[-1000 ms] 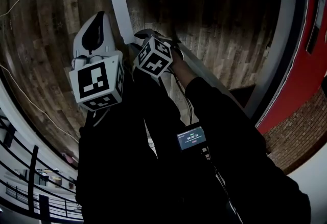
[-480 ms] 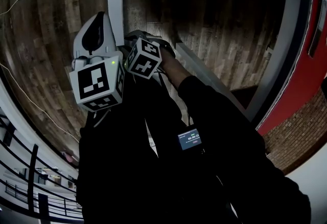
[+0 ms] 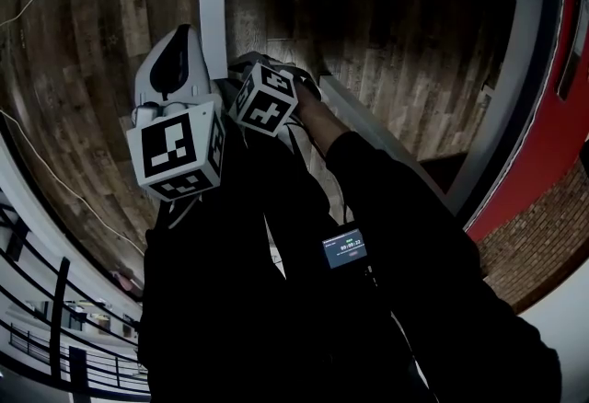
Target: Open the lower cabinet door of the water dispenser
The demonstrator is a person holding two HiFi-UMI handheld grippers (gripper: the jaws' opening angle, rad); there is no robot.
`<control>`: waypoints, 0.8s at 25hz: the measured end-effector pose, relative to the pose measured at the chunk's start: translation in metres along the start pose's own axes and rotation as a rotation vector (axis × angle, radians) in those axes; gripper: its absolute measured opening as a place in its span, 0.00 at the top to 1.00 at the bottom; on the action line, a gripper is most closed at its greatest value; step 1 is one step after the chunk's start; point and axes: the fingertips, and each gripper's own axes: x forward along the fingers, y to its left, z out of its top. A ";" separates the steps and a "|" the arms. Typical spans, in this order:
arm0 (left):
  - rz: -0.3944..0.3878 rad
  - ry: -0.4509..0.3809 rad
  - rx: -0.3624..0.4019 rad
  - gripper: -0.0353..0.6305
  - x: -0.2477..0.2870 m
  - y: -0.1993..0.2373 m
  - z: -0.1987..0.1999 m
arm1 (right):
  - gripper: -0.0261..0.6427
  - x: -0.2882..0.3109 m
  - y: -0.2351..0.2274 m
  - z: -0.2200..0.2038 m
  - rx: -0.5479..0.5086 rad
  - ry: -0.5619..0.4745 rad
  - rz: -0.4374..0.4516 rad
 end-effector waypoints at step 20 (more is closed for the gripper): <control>-0.110 -0.040 0.082 0.94 -0.043 -0.035 0.031 | 0.96 -0.140 -0.052 -0.022 0.289 -0.281 -0.306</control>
